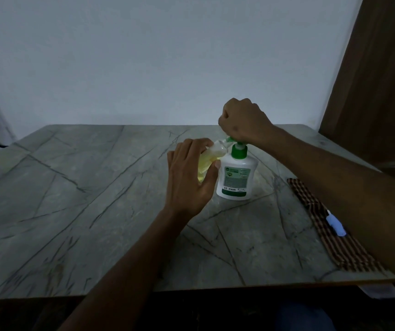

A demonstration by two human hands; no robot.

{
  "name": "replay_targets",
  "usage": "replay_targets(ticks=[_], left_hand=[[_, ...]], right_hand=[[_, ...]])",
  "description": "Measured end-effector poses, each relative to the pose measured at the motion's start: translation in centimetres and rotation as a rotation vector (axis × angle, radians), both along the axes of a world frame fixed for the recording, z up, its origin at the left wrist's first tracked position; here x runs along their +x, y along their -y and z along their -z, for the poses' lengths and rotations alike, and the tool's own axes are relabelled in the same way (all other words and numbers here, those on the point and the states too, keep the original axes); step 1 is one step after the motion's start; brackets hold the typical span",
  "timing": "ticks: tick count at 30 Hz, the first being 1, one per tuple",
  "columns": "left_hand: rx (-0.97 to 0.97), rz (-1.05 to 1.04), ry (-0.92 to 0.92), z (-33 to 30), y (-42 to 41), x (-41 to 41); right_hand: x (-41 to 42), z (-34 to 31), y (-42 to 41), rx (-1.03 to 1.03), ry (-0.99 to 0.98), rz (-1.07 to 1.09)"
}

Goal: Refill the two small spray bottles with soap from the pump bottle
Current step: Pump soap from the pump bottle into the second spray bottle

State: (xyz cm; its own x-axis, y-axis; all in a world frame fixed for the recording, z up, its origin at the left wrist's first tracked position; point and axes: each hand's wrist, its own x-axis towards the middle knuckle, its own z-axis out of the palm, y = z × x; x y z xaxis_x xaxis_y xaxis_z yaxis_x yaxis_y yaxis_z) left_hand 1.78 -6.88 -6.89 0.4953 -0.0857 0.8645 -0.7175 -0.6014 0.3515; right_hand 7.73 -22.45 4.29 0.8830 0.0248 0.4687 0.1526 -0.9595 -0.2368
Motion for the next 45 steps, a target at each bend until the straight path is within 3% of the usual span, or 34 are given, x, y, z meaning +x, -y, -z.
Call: replay_targets(ticks=[27, 33, 38, 45], left_hand=[[0.109, -0.06, 0.014, -0.1, 0.0, -0.3], [0.114, -0.068, 0.01, 0.1, -0.1, 0.0], [0.11, -0.068, -0.007, 0.1, -0.1, 0.1], [0.101, -0.065, 0.017, 0.1, -0.2, 0.1]], right_hand=[[0.5, -0.6, 0.1, -0.092, -0.022, -0.012], [0.4, 0.2, 0.0, 0.014, -0.08, -0.004], [0.5, -0.3, 0.2, -0.048, -0.046, 0.001], [0.5, 0.6, 0.0, 0.021, -0.016, 0.023]])
